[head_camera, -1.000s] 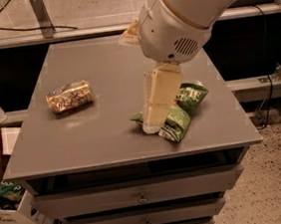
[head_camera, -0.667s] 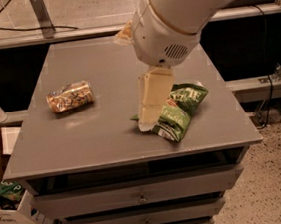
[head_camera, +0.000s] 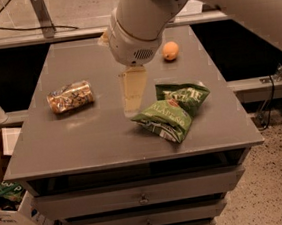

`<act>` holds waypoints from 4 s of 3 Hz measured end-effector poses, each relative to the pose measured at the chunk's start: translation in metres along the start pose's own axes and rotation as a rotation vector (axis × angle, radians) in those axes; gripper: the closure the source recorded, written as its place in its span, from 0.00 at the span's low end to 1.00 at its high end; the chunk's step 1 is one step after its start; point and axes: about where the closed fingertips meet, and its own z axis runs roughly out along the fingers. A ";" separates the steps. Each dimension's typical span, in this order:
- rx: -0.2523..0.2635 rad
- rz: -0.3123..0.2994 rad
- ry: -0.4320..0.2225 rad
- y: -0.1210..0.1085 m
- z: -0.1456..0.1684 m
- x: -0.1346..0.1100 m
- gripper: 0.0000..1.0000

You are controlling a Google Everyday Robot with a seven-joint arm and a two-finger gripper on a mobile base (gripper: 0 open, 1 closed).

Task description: Place orange can upright

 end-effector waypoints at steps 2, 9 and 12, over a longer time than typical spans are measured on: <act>-0.034 -0.007 0.115 -0.055 0.076 0.006 0.00; -0.164 0.064 0.223 -0.082 0.189 -0.082 0.42; -0.124 0.081 -0.048 -0.098 0.152 -0.120 1.00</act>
Offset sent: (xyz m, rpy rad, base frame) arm 0.1117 0.0688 -0.0709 -0.1825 0.0036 -0.0679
